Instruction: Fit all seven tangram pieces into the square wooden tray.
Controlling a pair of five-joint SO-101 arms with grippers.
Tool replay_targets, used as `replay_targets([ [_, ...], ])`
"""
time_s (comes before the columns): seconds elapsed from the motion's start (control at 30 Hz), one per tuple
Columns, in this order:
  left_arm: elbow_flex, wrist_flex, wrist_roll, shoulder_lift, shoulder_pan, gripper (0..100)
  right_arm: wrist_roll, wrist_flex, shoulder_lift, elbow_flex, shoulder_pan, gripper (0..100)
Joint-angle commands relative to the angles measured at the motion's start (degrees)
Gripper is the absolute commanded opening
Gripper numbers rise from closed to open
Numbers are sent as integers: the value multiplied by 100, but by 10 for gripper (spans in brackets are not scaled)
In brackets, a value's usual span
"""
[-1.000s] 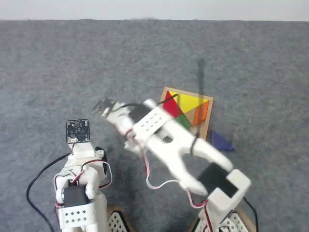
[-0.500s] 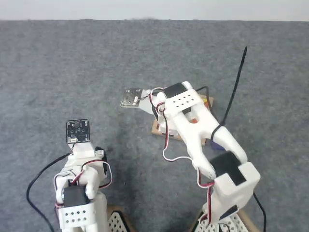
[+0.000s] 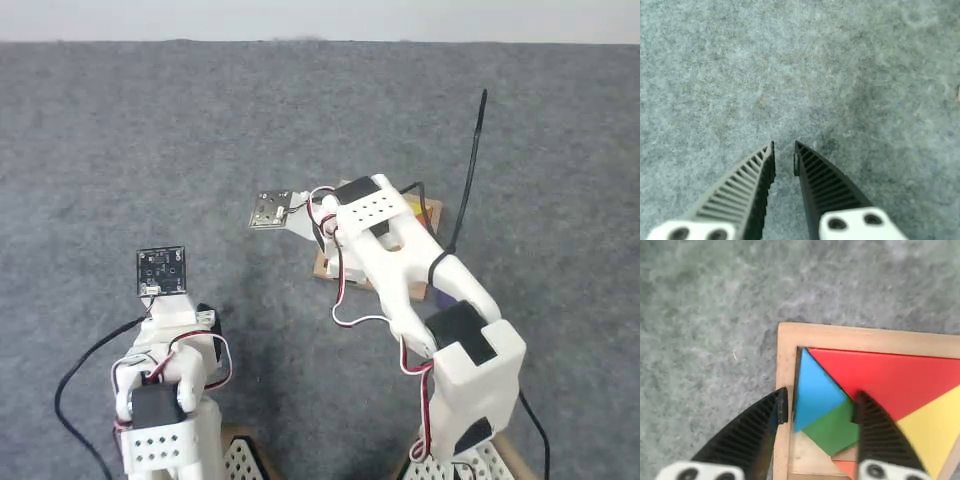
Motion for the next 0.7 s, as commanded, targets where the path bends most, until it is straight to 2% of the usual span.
replay_targets([
  [0.0,-66,26,53,-105,-18,57,53,-31,-40,-255,101,278],
  [0.17,-66,26,53,-105,-18,57,53,-31,-75,-264,92,278],
  [0.27,-66,26,53,-105,-18,57,-229,180,-347,-343,119,278],
  [0.53,-66,26,53,-105,-18,57,-1011,1358,-1982,-695,233,277],
  [0.67,-66,26,53,-105,-18,57,-1090,1349,-2730,-281,593,277],
])
